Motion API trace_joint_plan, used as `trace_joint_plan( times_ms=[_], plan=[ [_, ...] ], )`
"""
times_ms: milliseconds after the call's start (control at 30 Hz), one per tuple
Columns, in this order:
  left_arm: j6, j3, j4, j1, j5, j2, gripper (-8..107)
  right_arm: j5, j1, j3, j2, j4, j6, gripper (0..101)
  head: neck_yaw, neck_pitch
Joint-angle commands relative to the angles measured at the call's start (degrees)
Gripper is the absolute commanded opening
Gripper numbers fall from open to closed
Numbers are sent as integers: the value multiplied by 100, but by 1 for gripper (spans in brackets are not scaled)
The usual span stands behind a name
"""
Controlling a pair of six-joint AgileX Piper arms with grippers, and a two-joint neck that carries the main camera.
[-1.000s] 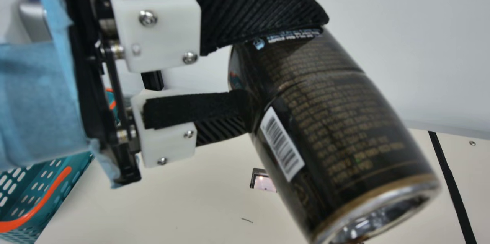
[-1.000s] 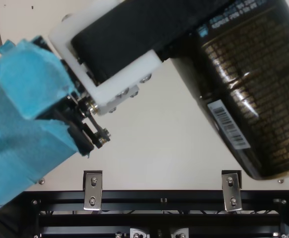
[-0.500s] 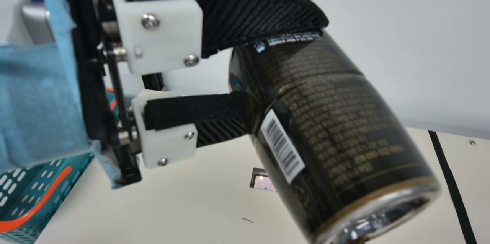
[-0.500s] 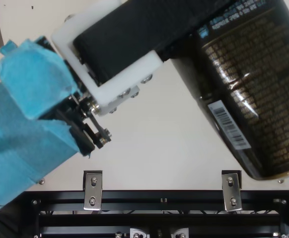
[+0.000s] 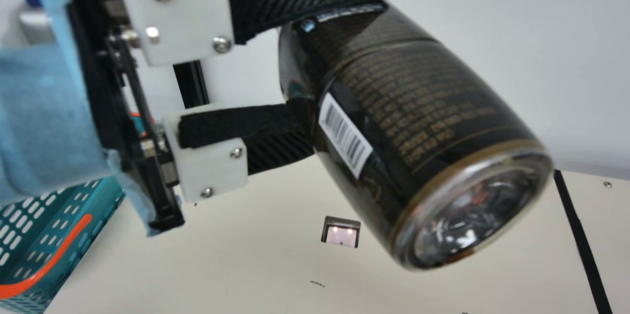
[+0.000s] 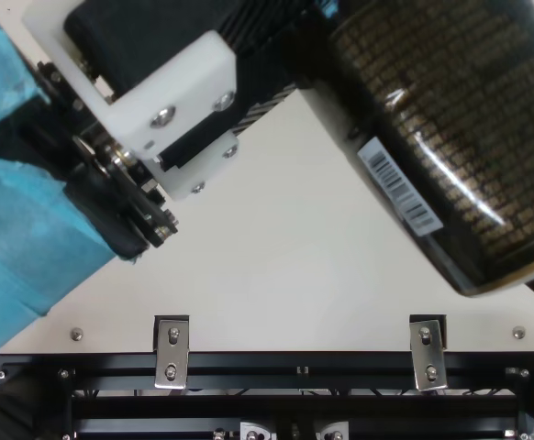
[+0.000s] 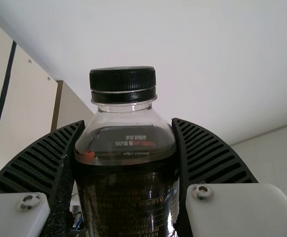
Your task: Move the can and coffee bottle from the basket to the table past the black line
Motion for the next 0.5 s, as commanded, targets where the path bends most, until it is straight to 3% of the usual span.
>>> trace_joint_plan(
  times_ms=[0, 467],
  plan=[
    [0, 0, 0, 0, 0, 0, 10, 0, 0, 0, 0, 0, 0, 101, -32, -212],
    [0, 0, 0, 0, 0, 0, 10, 0, 0, 0, 0, 0, 0, 101, -32, -212]
  ],
)
